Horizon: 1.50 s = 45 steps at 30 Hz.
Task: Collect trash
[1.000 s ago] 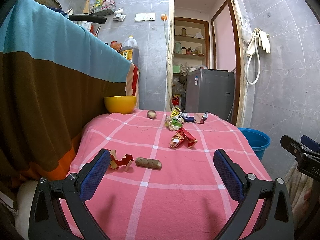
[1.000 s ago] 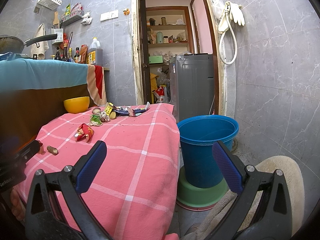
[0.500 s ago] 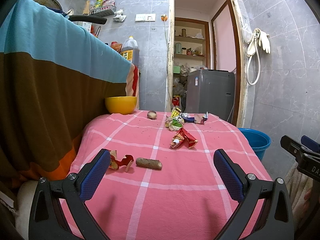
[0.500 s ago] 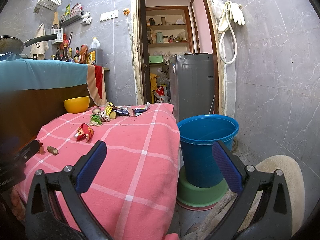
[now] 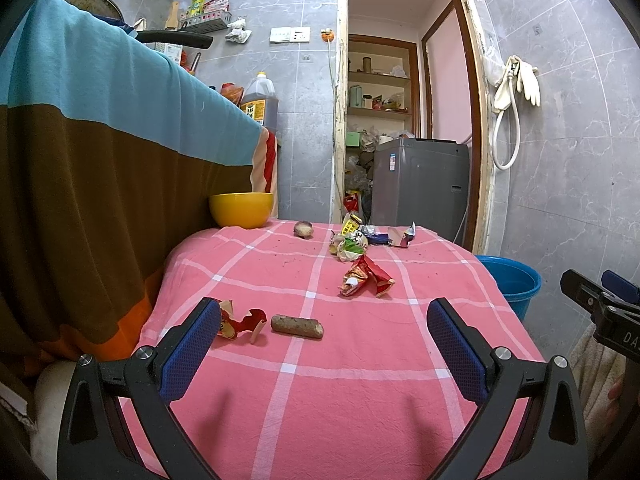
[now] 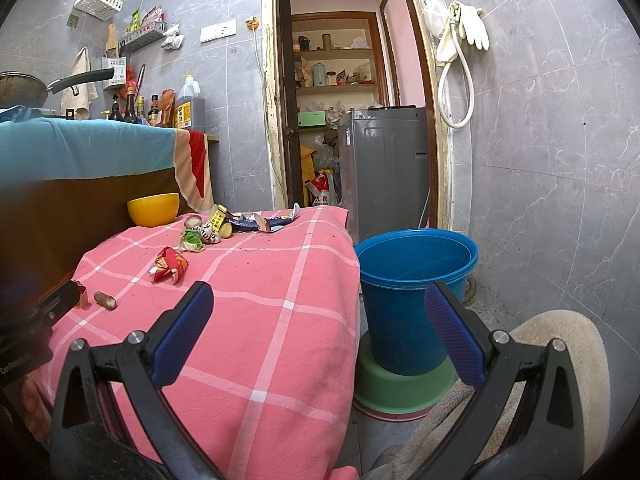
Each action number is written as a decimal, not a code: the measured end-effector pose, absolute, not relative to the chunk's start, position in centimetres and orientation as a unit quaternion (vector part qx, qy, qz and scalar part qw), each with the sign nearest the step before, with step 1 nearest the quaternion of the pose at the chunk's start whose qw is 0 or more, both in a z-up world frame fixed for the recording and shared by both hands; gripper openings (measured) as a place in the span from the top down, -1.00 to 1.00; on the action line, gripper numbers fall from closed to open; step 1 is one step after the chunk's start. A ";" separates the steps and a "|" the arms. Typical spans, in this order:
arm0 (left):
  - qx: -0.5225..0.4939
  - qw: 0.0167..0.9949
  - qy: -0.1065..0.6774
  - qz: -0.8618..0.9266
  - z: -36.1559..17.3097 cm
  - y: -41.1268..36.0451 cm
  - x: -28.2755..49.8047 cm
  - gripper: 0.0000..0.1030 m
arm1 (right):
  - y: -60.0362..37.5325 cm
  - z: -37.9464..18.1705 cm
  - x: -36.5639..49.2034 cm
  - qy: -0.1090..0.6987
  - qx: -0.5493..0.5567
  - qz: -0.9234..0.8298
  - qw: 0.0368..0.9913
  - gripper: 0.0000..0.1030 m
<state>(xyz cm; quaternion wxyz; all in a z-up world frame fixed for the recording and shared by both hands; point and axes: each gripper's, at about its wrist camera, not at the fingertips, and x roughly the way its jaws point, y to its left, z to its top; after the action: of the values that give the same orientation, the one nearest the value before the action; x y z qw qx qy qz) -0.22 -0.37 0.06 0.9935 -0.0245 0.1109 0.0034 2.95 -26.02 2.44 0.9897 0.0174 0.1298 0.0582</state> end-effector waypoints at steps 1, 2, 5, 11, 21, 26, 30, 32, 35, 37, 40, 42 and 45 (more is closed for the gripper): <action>-0.024 0.994 0.111 0.004 0.0 -0.4 -0.2 -0.96 | -26.0 2.4 3.0 0.130 0.017 0.058 0.990 -1.00; -0.024 0.994 0.111 0.004 0.0 -0.4 -0.2 -0.96 | -26.0 2.4 3.0 0.130 0.017 0.058 0.990 -1.00; -0.024 0.994 0.111 0.004 0.0 -0.4 -0.2 -0.96 | -26.0 2.4 2.9 0.130 0.018 0.058 0.990 -1.00; -0.024 0.994 0.111 0.004 0.0 -0.4 -0.2 -0.96 | -26.1 2.4 3.0 0.130 0.018 0.058 0.990 -1.00; -0.025 0.993 0.113 0.010 0.0 -0.4 -0.2 -0.96 | -26.2 2.4 3.0 0.131 0.018 0.058 0.990 -1.00; -0.024 0.994 0.108 0.017 0.6 0.2 -0.2 -0.96 | -25.8 2.9 3.0 0.130 0.016 0.067 0.989 -1.00; -0.026 0.994 0.101 0.024 1.8 1.5 0.2 -0.96 | -24.9 3.7 3.6 0.124 0.013 0.082 0.989 -1.00; -0.026 0.994 0.100 0.026 2.2 2.2 0.4 -0.96 | -24.4 4.1 3.9 0.121 0.012 0.091 0.988 -1.00; -0.028 0.994 0.098 0.027 2.8 3.5 0.8 -0.96 | -23.3 4.8 4.3 0.118 0.011 0.103 0.988 -1.00; -0.028 0.994 0.101 0.026 3.0 4.4 1.2 -0.96 | -22.4 5.2 4.7 0.119 0.015 0.114 0.986 -1.00; -0.027 0.993 0.111 0.021 3.0 5.7 1.8 -0.96 | -21.0 5.5 5.5 0.126 0.024 0.133 0.983 -1.00; -0.030 0.992 0.122 0.014 2.9 6.5 2.1 -0.96 | -20.1 5.6 5.8 0.133 0.028 0.144 0.980 -1.00; -0.043 0.989 0.139 0.005 2.8 7.7 2.5 -0.95 | -18.4 5.5 6.5 0.149 0.031 0.161 0.975 -1.00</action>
<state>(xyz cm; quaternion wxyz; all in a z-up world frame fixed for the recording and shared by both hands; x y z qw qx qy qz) 2.52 7.68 2.81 0.9894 -0.0427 0.1386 0.0046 6.46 -18.45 5.47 0.9752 0.0314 0.1489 0.1606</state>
